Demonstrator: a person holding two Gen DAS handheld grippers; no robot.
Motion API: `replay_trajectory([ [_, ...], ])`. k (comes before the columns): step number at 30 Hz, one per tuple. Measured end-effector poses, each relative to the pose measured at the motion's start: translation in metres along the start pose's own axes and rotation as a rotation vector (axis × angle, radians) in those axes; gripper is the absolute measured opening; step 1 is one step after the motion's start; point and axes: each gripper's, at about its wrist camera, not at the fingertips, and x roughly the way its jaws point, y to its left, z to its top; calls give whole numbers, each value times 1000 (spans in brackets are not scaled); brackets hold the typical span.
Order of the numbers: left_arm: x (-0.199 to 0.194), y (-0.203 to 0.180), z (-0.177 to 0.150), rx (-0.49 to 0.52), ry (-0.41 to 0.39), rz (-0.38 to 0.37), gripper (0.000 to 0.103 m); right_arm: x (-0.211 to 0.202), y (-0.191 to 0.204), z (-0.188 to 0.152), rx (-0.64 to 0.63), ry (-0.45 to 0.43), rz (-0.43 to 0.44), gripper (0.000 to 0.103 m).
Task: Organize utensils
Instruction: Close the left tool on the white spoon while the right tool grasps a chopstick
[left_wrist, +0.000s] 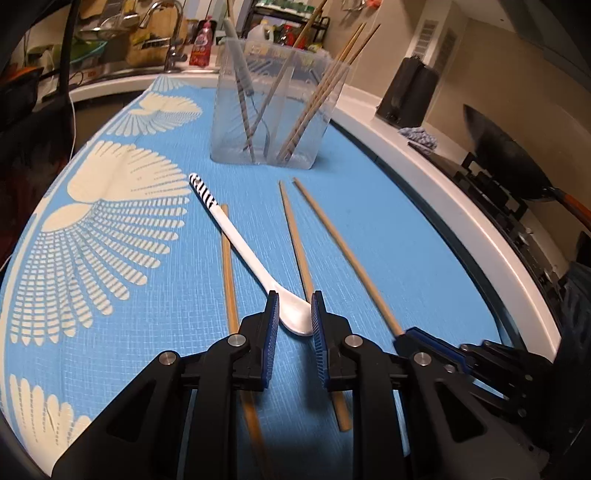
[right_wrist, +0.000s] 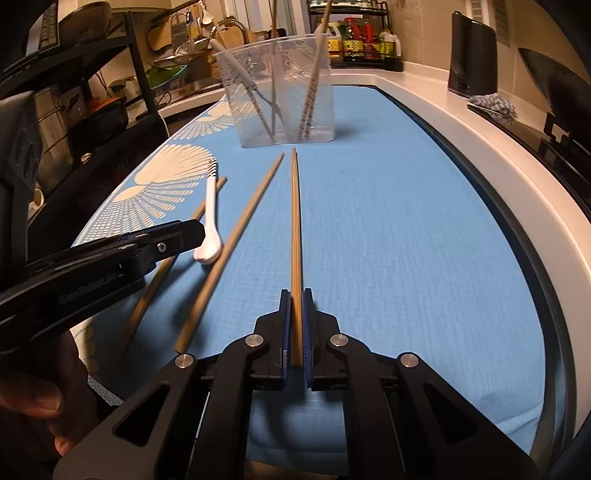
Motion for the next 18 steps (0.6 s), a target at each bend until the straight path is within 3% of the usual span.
replay_trajectory([
  [11,16,-16,0,-12,64,89,31,-3,-18,-3,18,9,-16,6],
  [16,18,-23,0,13,72,131,29,-3,-18,-3,17,9,-15,6],
  [18,17,-22,0,10,72,138,24,-3,-19,-4,17,10,-13,6],
])
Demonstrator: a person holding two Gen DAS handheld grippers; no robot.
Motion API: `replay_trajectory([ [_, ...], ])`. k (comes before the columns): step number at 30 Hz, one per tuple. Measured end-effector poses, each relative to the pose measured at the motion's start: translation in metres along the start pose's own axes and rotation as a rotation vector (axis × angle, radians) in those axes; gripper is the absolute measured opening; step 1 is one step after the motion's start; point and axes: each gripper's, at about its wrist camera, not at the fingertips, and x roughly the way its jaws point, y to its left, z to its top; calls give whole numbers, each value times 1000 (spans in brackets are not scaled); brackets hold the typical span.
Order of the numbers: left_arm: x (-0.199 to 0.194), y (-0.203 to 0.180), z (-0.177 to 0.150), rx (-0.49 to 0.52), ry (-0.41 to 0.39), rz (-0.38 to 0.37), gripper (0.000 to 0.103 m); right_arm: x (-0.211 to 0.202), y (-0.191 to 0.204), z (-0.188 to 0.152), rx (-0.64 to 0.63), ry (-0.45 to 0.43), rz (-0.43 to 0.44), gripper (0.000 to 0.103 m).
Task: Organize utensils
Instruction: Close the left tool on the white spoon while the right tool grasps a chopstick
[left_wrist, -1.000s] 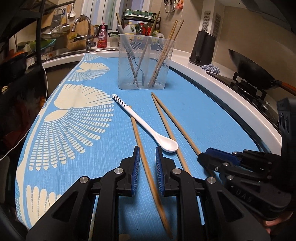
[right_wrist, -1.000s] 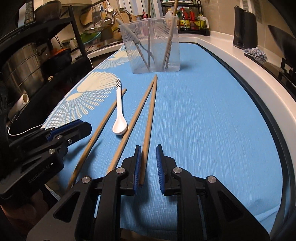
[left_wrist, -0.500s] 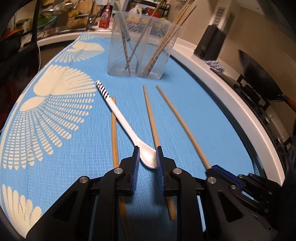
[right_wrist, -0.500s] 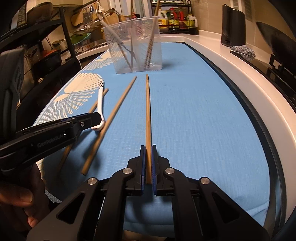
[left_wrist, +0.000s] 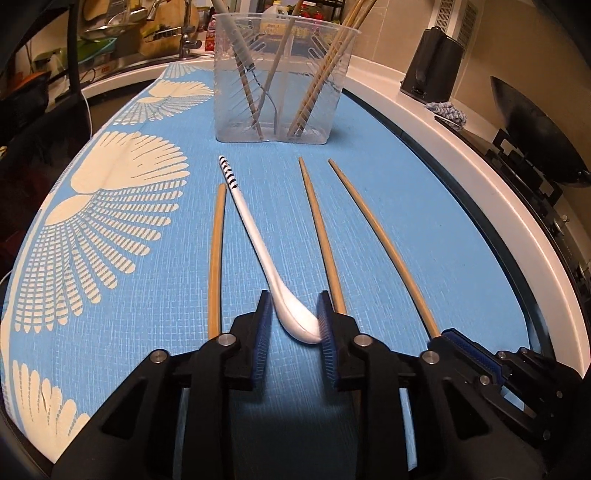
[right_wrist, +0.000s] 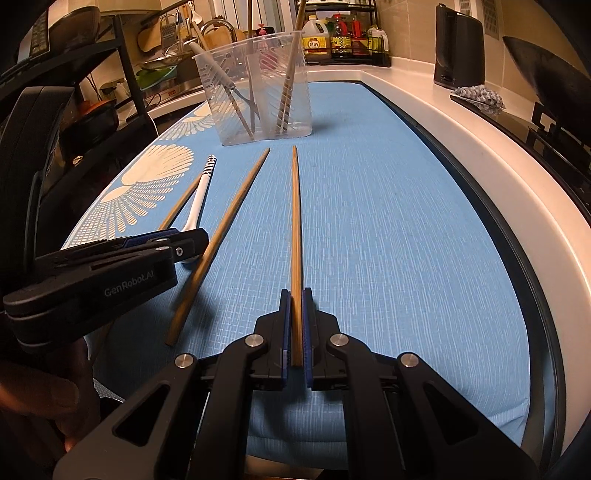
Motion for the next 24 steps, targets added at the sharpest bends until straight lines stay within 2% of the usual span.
replay_trajectory([
  [8,-6,9,1,-19,-5,29,9,0,0,0,6,5,-1,6],
  [13,-18,26,1,-40,-33,39,9,-1,1,3,0,1,-3,6],
  [20,-48,61,-4,-6,-164,120,9,2,-1,7,4,-7,-12,6],
  [24,-49,75,-13,-4,-182,135,9,7,0,9,5,-6,-19,6],
])
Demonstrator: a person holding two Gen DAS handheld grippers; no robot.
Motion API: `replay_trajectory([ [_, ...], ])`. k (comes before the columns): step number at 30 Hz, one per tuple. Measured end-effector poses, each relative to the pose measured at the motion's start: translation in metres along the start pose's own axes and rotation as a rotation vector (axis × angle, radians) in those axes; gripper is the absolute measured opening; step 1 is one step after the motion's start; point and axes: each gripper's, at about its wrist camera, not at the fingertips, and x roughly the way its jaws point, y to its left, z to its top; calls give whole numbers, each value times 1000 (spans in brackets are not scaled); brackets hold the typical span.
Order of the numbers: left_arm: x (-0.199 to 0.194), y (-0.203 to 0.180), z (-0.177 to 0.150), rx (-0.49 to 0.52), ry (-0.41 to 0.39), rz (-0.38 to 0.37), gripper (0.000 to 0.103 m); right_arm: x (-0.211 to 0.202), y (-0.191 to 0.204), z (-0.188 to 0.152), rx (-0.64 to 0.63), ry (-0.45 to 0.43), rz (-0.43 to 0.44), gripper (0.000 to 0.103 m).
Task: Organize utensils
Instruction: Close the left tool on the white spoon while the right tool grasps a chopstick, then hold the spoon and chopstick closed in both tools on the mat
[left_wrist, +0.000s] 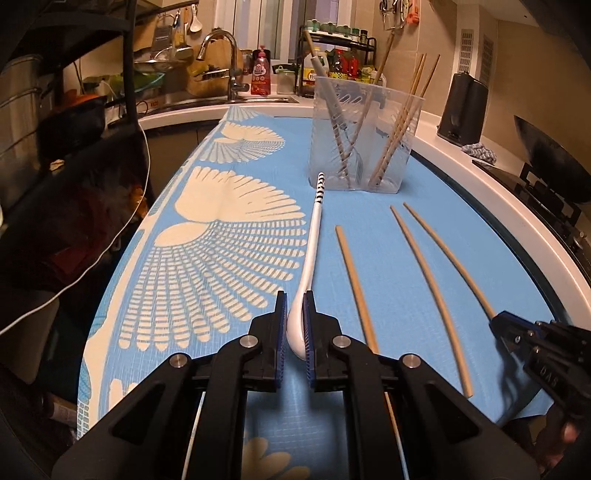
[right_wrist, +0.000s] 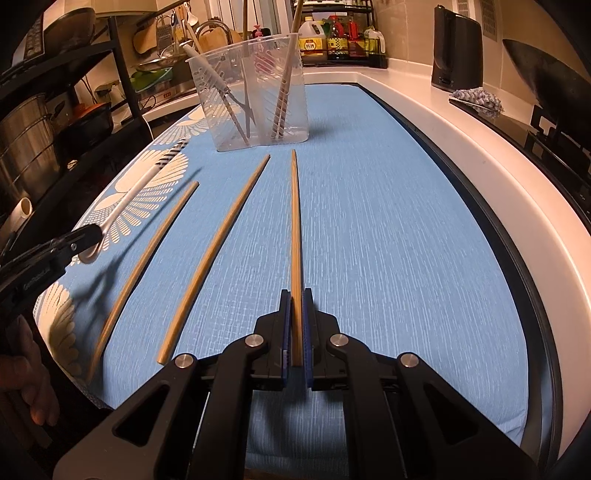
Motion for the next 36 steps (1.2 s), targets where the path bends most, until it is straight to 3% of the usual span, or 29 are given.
replay_trajectory([
  [8,2,0,-25,41,-16,-14,9,4,2,2,-12,-13,-20,7],
  [18,1,4,-29,-4,-28,-30,10,3,3,0,-23,-27,-30,8],
  [23,0,1,-35,4,-20,-41,16,-1,-1,-4,-20,-31,-37,8],
  [36,-8,-4,-44,4,-36,-31,16,-8,-2,-13,-35,-56,-54,8],
])
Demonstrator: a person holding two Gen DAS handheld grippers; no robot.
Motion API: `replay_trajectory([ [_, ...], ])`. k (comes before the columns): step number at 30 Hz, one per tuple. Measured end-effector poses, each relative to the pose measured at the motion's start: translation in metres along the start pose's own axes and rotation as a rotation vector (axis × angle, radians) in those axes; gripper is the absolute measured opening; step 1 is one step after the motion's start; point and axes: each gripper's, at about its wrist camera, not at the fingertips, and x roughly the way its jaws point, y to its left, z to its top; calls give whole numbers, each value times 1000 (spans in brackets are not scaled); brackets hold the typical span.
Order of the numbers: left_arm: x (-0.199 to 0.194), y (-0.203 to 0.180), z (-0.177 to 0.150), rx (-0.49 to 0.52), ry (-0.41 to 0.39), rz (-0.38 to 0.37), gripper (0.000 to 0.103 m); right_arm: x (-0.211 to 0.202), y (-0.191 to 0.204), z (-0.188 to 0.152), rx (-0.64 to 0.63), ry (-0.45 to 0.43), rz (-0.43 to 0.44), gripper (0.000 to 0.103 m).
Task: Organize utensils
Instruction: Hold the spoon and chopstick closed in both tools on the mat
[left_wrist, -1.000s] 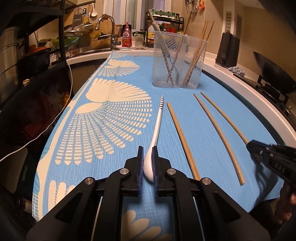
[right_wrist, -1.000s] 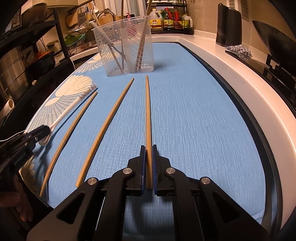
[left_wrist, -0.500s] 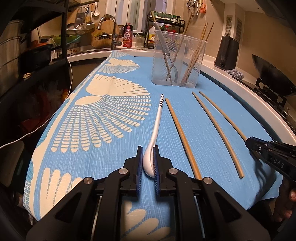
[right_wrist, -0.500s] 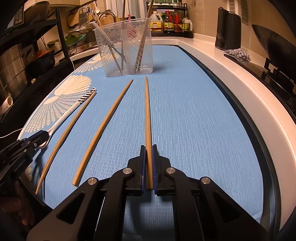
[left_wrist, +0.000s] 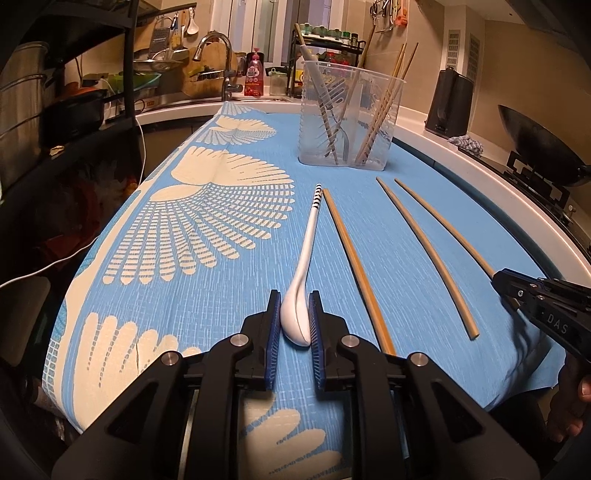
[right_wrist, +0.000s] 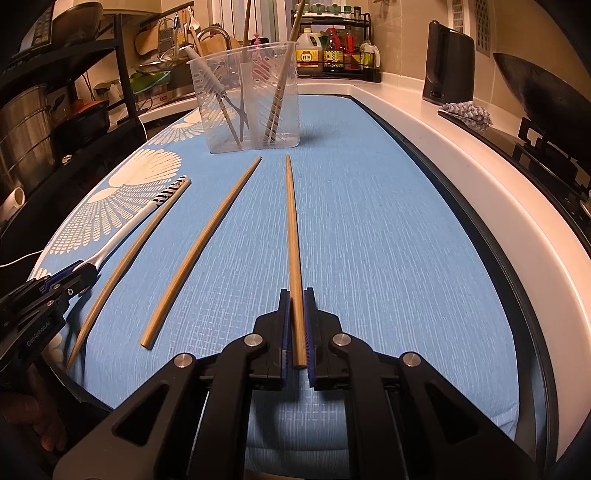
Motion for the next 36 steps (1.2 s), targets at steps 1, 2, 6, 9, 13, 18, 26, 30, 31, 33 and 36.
replay_trajectory([
  [1,0,0,-1,-1,-2,0,16,-1,0,0,-1,-1,0,9],
  [2,-1,0,-1,-1,-3,1,16,-1,-1,-1,-2,-4,0,9],
  [6,-2,-1,-2,1,-9,6,16,-3,-2,-4,3,-18,1,9],
  [9,-2,-2,-2,7,-11,11,16,-4,-3,-5,7,-22,3,9],
  [13,-2,-2,-2,6,-9,12,15,-4,-3,-6,13,-23,2,8],
  [18,-1,-3,-1,6,-6,8,15,-5,-1,-7,15,-21,1,7],
  [26,-1,-4,2,6,-4,1,11,-10,1,-4,10,-16,3,6],
  [30,-5,-6,5,16,-19,-2,11,-18,3,-1,-3,-34,2,6],
  [31,-6,-7,6,19,-25,0,11,-20,3,0,-4,-39,1,6],
  [33,-9,-7,8,21,-37,2,11,-25,3,2,-3,-49,3,6],
  [36,-15,-7,11,26,-56,10,11,-32,2,6,-4,-66,6,6],
])
